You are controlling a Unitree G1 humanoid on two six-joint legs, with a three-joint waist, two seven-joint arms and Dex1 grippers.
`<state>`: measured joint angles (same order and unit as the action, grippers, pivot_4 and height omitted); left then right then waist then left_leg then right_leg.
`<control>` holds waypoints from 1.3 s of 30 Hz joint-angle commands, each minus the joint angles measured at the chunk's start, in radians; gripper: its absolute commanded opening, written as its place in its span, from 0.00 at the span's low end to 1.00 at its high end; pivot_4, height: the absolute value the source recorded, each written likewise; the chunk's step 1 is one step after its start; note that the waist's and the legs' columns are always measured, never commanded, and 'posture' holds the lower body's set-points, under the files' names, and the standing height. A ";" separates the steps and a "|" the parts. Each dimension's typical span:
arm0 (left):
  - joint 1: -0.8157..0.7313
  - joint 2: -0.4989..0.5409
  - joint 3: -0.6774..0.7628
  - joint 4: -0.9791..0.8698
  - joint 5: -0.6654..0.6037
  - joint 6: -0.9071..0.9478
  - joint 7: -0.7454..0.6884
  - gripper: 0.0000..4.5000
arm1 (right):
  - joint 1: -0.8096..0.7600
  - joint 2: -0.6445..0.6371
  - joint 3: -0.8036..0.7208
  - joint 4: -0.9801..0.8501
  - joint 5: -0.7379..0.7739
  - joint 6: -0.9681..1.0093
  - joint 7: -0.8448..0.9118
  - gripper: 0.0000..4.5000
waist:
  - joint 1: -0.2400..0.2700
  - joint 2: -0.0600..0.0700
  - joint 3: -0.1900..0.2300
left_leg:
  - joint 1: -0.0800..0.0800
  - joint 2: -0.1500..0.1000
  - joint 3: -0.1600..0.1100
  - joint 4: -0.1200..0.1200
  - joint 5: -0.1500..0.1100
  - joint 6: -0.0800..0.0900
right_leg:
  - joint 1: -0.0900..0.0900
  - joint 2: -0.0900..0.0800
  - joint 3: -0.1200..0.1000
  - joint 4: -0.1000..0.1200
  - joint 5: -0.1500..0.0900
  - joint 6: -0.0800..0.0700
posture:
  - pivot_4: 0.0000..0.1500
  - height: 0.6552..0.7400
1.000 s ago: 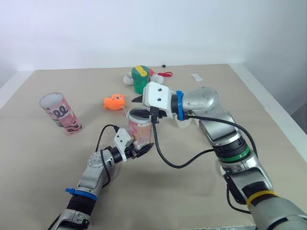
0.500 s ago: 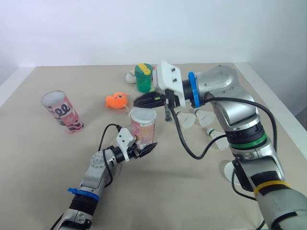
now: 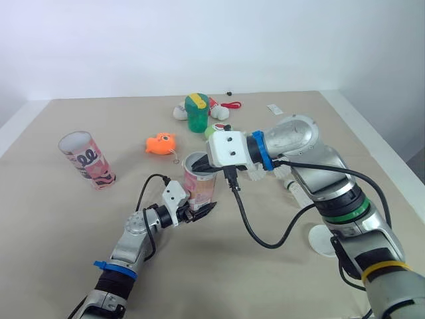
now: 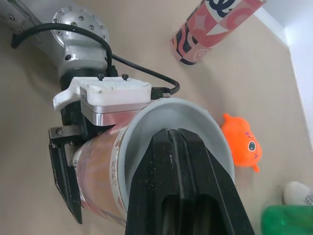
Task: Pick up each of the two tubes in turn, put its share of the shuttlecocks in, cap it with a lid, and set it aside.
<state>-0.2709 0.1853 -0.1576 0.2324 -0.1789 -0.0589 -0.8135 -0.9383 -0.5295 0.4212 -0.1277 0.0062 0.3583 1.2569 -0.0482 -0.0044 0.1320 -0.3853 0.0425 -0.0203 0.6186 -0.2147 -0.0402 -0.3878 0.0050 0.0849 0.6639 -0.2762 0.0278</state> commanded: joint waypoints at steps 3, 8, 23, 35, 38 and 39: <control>0.023 0.003 -0.012 0.021 -0.014 0.031 -0.017 0.71 | 0.048 0.062 -0.009 0.060 0.066 0.048 -0.001 0.02 | 0.000 0.002 -0.002 | 0.001 0.001 0.000 -0.001 -0.001 0.001 | 0.001 0.001 0.000 0.000 0.001 0.002 | 1.00 1.00; 0.030 0.009 -0.012 0.005 -0.029 0.047 -0.033 0.89 | 0.028 0.073 -0.221 -0.027 0.247 0.179 -0.046 0.29 | 0.005 -0.005 0.007 | -0.003 0.002 -0.001 0.000 -0.001 0.001 | -0.002 0.003 0.000 0.000 0.002 0.001 | 1.00 1.00; 0.117 0.234 0.068 -0.179 -0.147 0.144 -0.185 1.00 | 0.378 -0.087 -0.499 -0.394 0.645 0.520 -0.213 0.98 | -0.006 -0.010 0.017 | -0.019 0.002 -0.001 0.001 -0.005 0.006 | -0.016 0.002 0.001 0.000 0.000 0.003 | 1.00 1.00; 0.087 0.472 0.138 -0.322 -0.288 0.286 -0.383 1.00 | 0.682 0.132 -0.250 -0.137 0.275 -0.088 -0.392 0.98 | -0.004 -0.019 0.039 | -0.020 0.007 -0.001 0.001 -0.004 0.005 | -0.020 0.007 -0.001 0.002 0.000 -0.002 | 1.00 1.00; 0.061 0.485 0.106 -0.354 -0.283 0.325 -0.409 1.00 | 0.668 0.191 -0.207 -0.057 0.246 -0.153 -0.405 0.98 | 0.000 -0.020 0.043 | -0.022 0.006 0.000 0.003 -0.004 0.003 | -0.021 0.005 -0.001 0.001 0.001 0.000 | 1.00 1.00; 0.055 0.483 0.095 -0.367 -0.284 0.341 -0.411 1.00 | 0.663 0.207 -0.194 -0.038 0.238 -0.166 -0.409 0.98 | 0.000 -0.020 0.044 | -0.023 0.006 0.000 0.003 -0.004 0.001 | -0.021 0.005 0.000 0.001 0.001 0.001 | 1.00 1.00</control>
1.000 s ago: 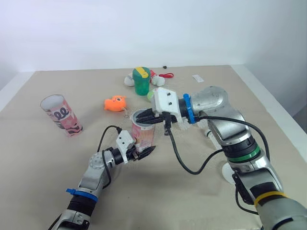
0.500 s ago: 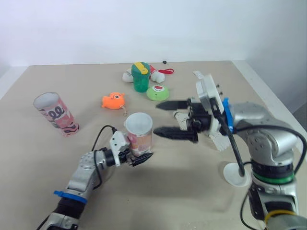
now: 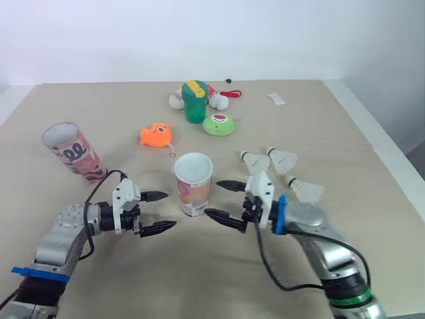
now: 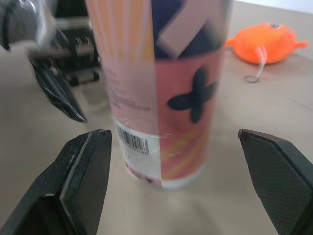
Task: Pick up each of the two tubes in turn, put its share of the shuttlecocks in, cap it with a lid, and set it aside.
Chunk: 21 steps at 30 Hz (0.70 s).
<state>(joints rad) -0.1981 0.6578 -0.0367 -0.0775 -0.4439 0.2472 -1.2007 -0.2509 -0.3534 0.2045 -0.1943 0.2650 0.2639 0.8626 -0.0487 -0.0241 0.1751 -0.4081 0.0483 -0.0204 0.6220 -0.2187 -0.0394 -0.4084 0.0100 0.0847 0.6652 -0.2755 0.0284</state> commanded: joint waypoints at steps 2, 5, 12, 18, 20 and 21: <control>-0.033 -0.008 -0.045 -0.068 -0.013 0.045 -0.016 1.00 | -0.036 0.059 0.046 0.065 -0.036 -0.098 -0.019 0.98 | 0.001 -0.002 0.002 | 0.000 0.000 0.000 0.000 -0.001 -0.002 | 0.000 0.000 0.000 0.000 0.000 0.000 | 1.00 1.00; -0.050 -0.028 -0.060 -0.054 0.002 0.034 -0.009 1.00 | -0.051 0.076 0.058 0.097 -0.043 -0.118 -0.016 0.98 | 0.002 -0.002 0.003 | -0.001 0.000 -0.001 0.000 -0.001 -0.002 | 0.000 0.000 0.000 0.000 0.000 -0.001 | 1.00 1.00; -0.083 -0.059 -0.077 0.002 0.040 -0.003 -0.003 1.00 | -0.082 0.102 0.077 0.153 -0.059 -0.144 -0.011 0.98 | 0.002 -0.002 0.003 | 0.000 0.000 -0.001 0.002 -0.001 -0.002 | 0.000 0.001 0.000 0.001 0.000 0.000 | 1.00 1.00; -0.080 -0.058 -0.071 0.010 0.045 -0.015 -0.009 1.00 | -0.086 0.111 0.089 0.182 -0.064 -0.154 -0.003 0.86 | 0.001 -0.002 0.003 | 0.000 0.001 -0.001 0.004 -0.001 -0.002 | 0.001 0.001 0.000 0.002 0.001 -0.001 | 1.00 1.00; -0.075 -0.054 -0.067 0.002 0.044 -0.016 -0.009 1.00 | -0.085 0.111 0.090 0.183 -0.060 -0.151 0.002 0.80 | 0.001 -0.002 0.003 | 0.000 0.001 -0.001 0.004 -0.001 -0.002 | 0.001 0.001 0.000 0.002 0.001 -0.001 | 1.00 1.00; -0.079 -0.053 -0.044 -0.012 0.029 -0.018 -0.003 1.00 | -0.082 0.110 0.082 0.166 -0.051 -0.142 -0.001 0.71 | 0.001 -0.002 0.003 | 0.000 0.001 -0.001 0.005 -0.001 -0.002 | 0.001 0.001 0.000 0.003 0.001 -0.001 | 1.00 1.00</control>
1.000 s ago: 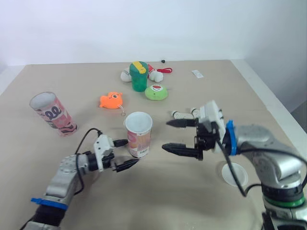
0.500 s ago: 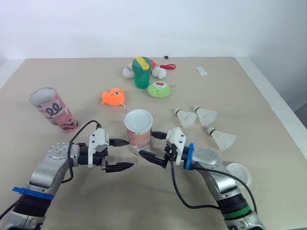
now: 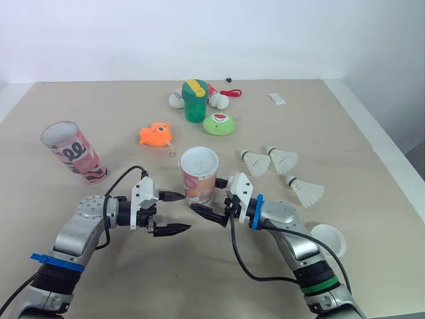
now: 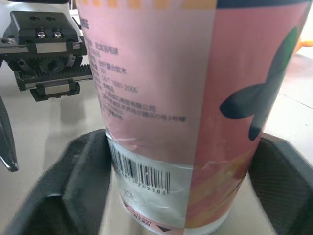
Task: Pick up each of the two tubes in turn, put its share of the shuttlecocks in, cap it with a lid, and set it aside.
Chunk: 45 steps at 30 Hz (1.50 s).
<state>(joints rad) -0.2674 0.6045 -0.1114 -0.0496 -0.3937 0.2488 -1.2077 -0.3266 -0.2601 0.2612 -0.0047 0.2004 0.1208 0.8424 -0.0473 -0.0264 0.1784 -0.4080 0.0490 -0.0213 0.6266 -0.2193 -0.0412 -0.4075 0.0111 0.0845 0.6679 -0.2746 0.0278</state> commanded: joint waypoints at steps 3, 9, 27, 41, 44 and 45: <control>-0.053 0.013 0.108 -0.106 -0.094 0.027 0.036 1.00 | 0.010 0.001 -0.007 -0.093 0.047 0.035 0.009 0.71 | 0.000 -0.001 0.000 | 0.000 0.000 0.000 0.001 0.000 0.000 | 0.000 0.000 0.000 0.000 0.000 0.000 | 1.00 1.00; -0.207 0.044 0.179 -0.190 -0.185 0.155 0.111 1.00 | 0.015 -0.018 -0.132 -0.307 0.189 0.217 -0.083 0.71 | 0.003 -0.002 0.002 | -0.003 0.000 -0.002 0.006 0.000 0.000 | 0.000 0.000 -0.001 0.003 0.000 0.001 | 1.00 1.00; -0.346 -0.377 -0.117 -0.040 0.008 0.064 0.340 1.00 | 0.179 -0.234 -0.856 -0.099 0.322 0.202 -0.362 0.71 | 0.008 0.002 0.001 | -0.001 -0.004 0.004 0.010 -0.002 0.003 | 0.001 -0.002 0.008 0.004 0.005 0.000 | 1.00 1.00; -0.304 -0.428 -0.179 -0.017 0.042 0.047 0.316 1.00 | 0.215 -0.210 -0.847 0.134 0.167 0.019 -0.510 0.71 | 0.002 0.003 0.000 | 0.003 -0.005 0.015 0.012 0.000 0.004 | 0.001 -0.001 0.021 0.005 0.007 0.012 | 1.00 1.00; -0.303 -0.426 -0.180 -0.020 0.043 0.052 0.312 1.00 | 0.230 -0.201 -0.843 0.142 0.166 0.015 -0.517 0.71 | 0.002 0.003 0.000 | 0.004 -0.005 0.016 0.012 0.000 0.004 | 0.001 -0.001 0.022 0.005 0.007 0.013 | 1.00 1.00; -0.302 -0.425 -0.180 -0.021 0.043 0.053 0.311 1.00 | 0.235 -0.200 -0.843 0.143 0.170 0.015 -0.516 0.85 | 0.002 0.003 0.000 | 0.004 -0.005 0.016 0.012 0.000 0.004 | 0.001 -0.001 0.022 0.005 0.007 0.013 | 1.00 1.00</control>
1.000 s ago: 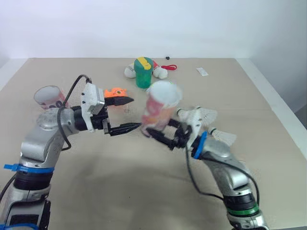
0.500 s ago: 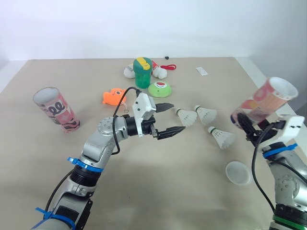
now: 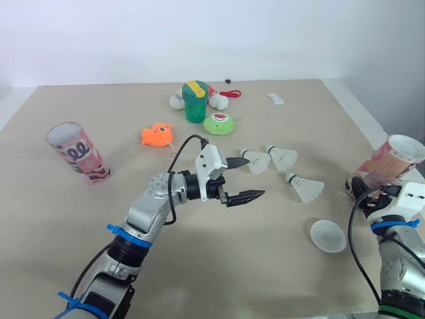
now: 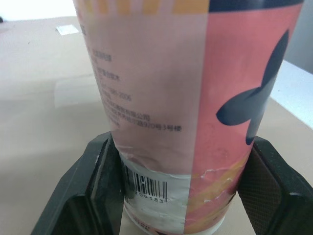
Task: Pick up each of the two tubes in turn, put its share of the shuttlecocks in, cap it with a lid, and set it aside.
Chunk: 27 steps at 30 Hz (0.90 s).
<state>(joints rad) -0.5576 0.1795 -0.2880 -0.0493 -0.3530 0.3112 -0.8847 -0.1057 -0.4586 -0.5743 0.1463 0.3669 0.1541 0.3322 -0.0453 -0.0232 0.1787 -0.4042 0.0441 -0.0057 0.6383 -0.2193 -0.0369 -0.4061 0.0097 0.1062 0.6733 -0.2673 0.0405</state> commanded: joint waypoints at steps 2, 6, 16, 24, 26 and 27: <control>-0.009 0.005 -0.001 -0.021 0.000 -0.007 -0.015 1.00 | 0.028 0.003 -0.010 -0.016 0.011 -0.016 -0.008 0.99 | 0.000 0.000 0.000 | 0.000 0.000 0.000 0.000 0.000 0.000 | 0.000 0.000 0.000 0.000 0.000 0.000 | 1.00 1.00; 0.002 0.018 0.001 -0.021 0.001 -0.003 -0.025 1.00 | 0.065 0.015 -0.023 -0.068 0.040 -0.003 -0.011 0.99 | 0.000 0.000 0.000 | 0.000 0.000 0.001 0.000 0.000 0.000 | 0.000 0.000 0.001 0.000 0.000 0.000 | 1.00 1.00; 0.057 0.060 0.053 -0.025 0.012 -0.027 0.012 1.00 | 0.268 0.001 -0.111 -0.419 0.240 0.088 0.038 0.99 | 0.000 0.003 -0.002 | 0.000 0.000 0.001 0.000 0.000 0.000 | 0.000 0.000 0.002 0.000 0.000 0.001 | 1.00 1.00; 0.238 0.154 0.202 -0.105 0.038 -0.074 0.130 1.00 | 0.176 -0.219 0.180 -0.736 0.359 0.305 0.213 0.99 | -0.018 0.004 -0.002 | 0.003 0.001 0.002 0.001 0.002 0.003 | 0.000 0.003 0.005 0.000 0.005 0.001 | 1.00 1.00; 0.316 0.156 0.262 -0.161 0.047 -0.086 0.207 1.00 | 0.056 -0.250 0.302 -0.755 0.374 0.356 0.256 0.99 | -0.021 0.003 -0.002 | 0.003 0.001 0.002 0.000 0.003 0.004 | 0.000 0.003 0.004 0.000 0.005 0.001 | 1.00 1.00; 0.352 0.151 0.290 -0.191 0.051 -0.090 0.246 1.00 | -0.015 -0.248 0.361 -0.747 0.378 0.374 0.274 0.99 | -0.027 0.002 -0.001 | 0.003 0.002 0.003 0.000 0.003 0.004 | 0.000 0.003 0.005 0.000 0.006 0.001 | 1.00 1.00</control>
<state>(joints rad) -0.2210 0.3320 -0.0480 -0.1671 -0.3117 0.2460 -0.6953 -0.0673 -0.6968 -0.2671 -0.5591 0.7165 0.5038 0.5732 -0.0719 -0.0213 0.1773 -0.4014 0.0459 -0.0030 0.6389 -0.2165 -0.0324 -0.4063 0.0123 0.1116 0.6731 -0.2611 0.0415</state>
